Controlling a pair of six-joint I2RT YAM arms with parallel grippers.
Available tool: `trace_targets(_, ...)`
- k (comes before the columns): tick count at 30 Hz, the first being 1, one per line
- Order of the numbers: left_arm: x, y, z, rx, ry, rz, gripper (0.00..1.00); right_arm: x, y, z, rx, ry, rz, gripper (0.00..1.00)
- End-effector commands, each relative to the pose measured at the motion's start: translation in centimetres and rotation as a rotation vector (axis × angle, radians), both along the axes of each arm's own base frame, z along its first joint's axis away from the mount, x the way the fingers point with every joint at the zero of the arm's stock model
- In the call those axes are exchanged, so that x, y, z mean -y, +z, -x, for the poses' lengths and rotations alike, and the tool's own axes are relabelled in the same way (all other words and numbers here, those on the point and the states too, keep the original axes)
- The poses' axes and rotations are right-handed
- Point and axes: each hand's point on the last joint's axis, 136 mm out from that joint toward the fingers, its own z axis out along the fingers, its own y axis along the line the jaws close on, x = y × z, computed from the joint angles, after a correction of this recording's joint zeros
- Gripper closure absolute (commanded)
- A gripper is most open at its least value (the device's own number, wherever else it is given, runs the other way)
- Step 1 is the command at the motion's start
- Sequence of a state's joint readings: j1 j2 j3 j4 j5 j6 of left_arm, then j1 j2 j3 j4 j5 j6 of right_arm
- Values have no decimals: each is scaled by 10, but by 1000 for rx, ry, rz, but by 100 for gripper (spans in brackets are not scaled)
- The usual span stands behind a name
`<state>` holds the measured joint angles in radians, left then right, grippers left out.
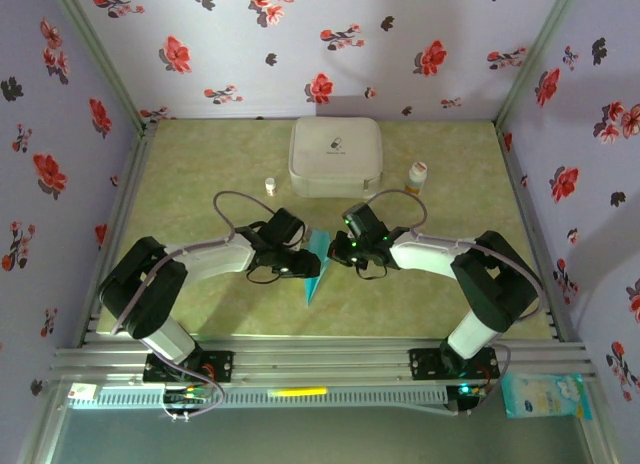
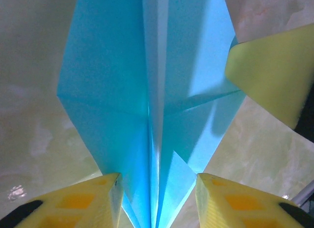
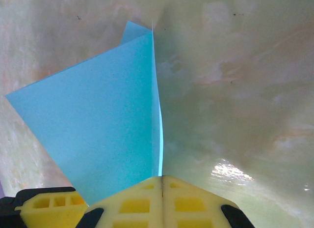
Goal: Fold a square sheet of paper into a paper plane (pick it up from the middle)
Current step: Turn over a paper plane at the center of the table.
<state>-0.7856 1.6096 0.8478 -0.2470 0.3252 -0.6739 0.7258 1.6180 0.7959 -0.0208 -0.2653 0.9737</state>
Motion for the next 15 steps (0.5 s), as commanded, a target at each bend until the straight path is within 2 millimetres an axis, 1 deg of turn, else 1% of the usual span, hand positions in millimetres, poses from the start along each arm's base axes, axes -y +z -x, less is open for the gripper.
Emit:
trace_targets(1, 4, -5, 5, -25, -23, 0, 57, -4, 5, -2, 12, -4, -7, 96)
trace_targets(11, 7, -7, 2, -17, -30, -5, 56, -5, 4, -2, 9, -4, -12, 96)
trace_targets(14, 7, -11, 1, -27, -28, -21, 61, -4, 4, -3, 12, -4, -6, 96)
trace_targets(15, 7, -12, 1, -27, -27, -28, 64, -4, 5, -3, 12, -5, -9, 95)
